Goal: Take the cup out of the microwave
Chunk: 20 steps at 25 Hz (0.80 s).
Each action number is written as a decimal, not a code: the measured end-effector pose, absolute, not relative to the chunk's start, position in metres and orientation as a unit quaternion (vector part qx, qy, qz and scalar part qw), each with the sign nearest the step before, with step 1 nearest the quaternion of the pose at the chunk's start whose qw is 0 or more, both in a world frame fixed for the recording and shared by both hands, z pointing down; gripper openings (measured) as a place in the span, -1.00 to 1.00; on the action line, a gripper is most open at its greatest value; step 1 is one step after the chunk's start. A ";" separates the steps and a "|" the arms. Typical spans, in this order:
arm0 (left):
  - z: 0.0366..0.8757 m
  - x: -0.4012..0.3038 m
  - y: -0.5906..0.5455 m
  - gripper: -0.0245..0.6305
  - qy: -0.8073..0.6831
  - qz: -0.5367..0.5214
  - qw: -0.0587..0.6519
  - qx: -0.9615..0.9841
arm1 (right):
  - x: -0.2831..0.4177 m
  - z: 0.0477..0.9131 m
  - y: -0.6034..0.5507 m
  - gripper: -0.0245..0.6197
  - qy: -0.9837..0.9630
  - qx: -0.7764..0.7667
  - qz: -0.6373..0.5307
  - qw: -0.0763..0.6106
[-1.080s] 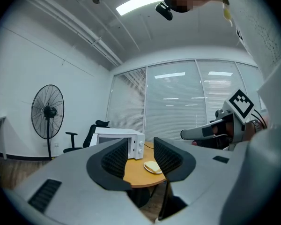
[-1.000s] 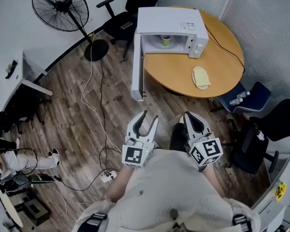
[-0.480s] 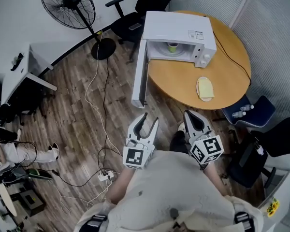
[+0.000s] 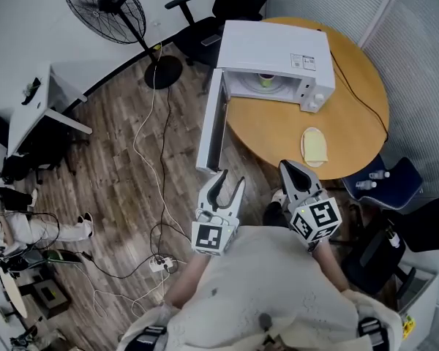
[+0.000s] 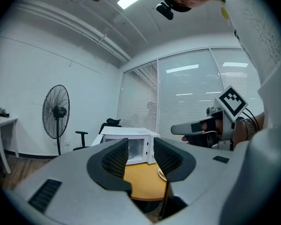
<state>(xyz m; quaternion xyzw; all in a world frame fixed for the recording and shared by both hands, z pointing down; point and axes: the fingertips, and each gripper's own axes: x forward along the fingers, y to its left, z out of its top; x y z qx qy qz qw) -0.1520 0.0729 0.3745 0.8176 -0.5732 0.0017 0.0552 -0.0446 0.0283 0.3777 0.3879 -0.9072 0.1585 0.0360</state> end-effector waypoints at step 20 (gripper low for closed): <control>0.386 -0.066 -0.036 -0.35 -0.621 0.012 0.054 0.782 | 0.036 0.379 -0.094 -0.90 -0.930 0.334 0.151 0.034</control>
